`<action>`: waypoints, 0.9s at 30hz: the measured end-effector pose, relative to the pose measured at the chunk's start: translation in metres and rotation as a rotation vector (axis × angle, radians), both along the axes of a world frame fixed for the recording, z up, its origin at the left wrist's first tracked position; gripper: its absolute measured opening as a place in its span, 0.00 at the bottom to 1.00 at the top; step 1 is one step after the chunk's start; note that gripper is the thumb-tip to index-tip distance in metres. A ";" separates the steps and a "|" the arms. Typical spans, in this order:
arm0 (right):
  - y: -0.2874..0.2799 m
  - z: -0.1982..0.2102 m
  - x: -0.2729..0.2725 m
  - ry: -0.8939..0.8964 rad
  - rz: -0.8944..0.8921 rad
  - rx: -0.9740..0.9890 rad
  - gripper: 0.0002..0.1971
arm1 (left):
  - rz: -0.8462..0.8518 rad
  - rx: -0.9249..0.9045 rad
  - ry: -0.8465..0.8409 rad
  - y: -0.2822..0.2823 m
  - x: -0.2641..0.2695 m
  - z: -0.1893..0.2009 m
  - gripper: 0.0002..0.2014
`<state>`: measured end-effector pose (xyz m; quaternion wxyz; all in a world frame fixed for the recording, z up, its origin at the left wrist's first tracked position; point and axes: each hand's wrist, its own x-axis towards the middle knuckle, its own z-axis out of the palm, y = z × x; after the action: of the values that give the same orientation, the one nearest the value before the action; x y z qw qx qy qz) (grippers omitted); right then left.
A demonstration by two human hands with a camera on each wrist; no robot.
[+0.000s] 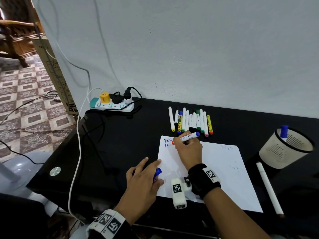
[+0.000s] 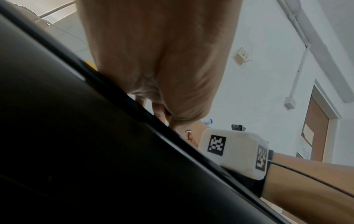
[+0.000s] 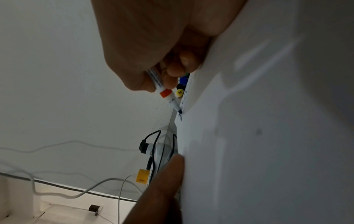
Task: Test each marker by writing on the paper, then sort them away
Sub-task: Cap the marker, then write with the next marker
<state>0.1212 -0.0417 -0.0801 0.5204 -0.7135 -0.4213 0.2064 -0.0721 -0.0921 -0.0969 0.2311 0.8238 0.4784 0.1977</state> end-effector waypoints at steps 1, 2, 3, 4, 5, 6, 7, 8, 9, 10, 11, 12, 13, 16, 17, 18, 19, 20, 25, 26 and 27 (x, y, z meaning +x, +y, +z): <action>0.000 0.000 0.000 -0.009 0.003 -0.010 0.05 | 0.002 -0.004 -0.005 0.000 0.000 0.001 0.26; 0.000 0.000 0.000 -0.012 -0.004 -0.012 0.06 | 0.002 -0.007 -0.007 0.000 0.000 0.001 0.26; -0.001 0.000 0.001 -0.012 -0.015 -0.009 0.06 | 0.002 -0.010 -0.008 0.000 0.000 0.001 0.26; -0.001 0.001 0.001 -0.009 -0.023 -0.006 0.06 | 0.002 -0.012 -0.008 0.000 0.001 0.002 0.26; -0.002 0.001 0.001 -0.008 -0.022 -0.003 0.05 | 0.003 -0.012 -0.009 -0.001 0.001 0.001 0.26; -0.002 0.002 0.001 -0.009 -0.015 -0.005 0.05 | 0.004 -0.012 -0.007 0.000 0.001 0.001 0.26; -0.002 0.002 0.000 -0.007 -0.007 -0.008 0.05 | 0.005 -0.013 -0.002 0.000 0.000 0.000 0.26; -0.002 0.002 0.000 -0.006 -0.006 -0.010 0.06 | 0.007 -0.012 0.002 0.000 0.000 0.000 0.26; -0.002 0.002 0.000 -0.003 -0.014 -0.011 0.06 | 0.007 -0.012 0.004 0.000 0.000 0.000 0.26; -0.002 0.002 0.000 0.000 -0.033 -0.013 0.06 | 0.007 -0.015 0.004 0.000 0.000 0.000 0.27; -0.003 0.003 0.001 0.005 -0.055 -0.011 0.07 | 0.006 -0.018 0.002 0.000 0.000 0.000 0.27; -0.003 0.003 0.001 0.009 -0.076 -0.009 0.07 | 0.006 -0.020 0.001 0.000 0.000 -0.001 0.27; -0.003 0.004 0.002 0.010 -0.085 -0.007 0.07 | 0.007 -0.021 0.002 0.001 0.000 -0.001 0.27; -0.003 0.005 0.001 0.003 -0.067 -0.016 0.06 | 0.010 -0.022 0.005 0.001 0.000 -0.001 0.27; -0.003 0.005 0.001 -0.001 -0.067 -0.018 0.06 | 0.009 -0.023 0.004 0.000 0.000 0.000 0.27; -0.003 0.005 0.001 0.000 -0.077 -0.014 0.06 | 0.008 -0.022 0.001 0.000 0.000 0.000 0.27; -0.003 0.004 0.001 0.005 -0.090 -0.009 0.07 | 0.008 -0.022 0.001 0.000 0.000 0.000 0.27; -0.003 0.004 0.002 0.011 -0.098 -0.009 0.07 | 0.007 -0.024 0.001 0.000 0.001 0.000 0.26; -0.003 0.003 0.002 0.019 -0.097 -0.013 0.08 | 0.008 -0.019 0.011 0.001 0.000 -0.001 0.26; -0.003 0.004 0.002 0.019 -0.116 -0.007 0.08 | 0.008 -0.018 0.012 0.001 0.000 -0.002 0.26; -0.003 0.004 0.003 0.020 -0.133 -0.001 0.08 | 0.008 -0.018 0.010 0.000 0.000 -0.001 0.26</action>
<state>0.1241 -0.0445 -0.0763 0.5370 -0.7380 -0.3675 0.1787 -0.0724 -0.0917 -0.0981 0.2353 0.8209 0.4844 0.1903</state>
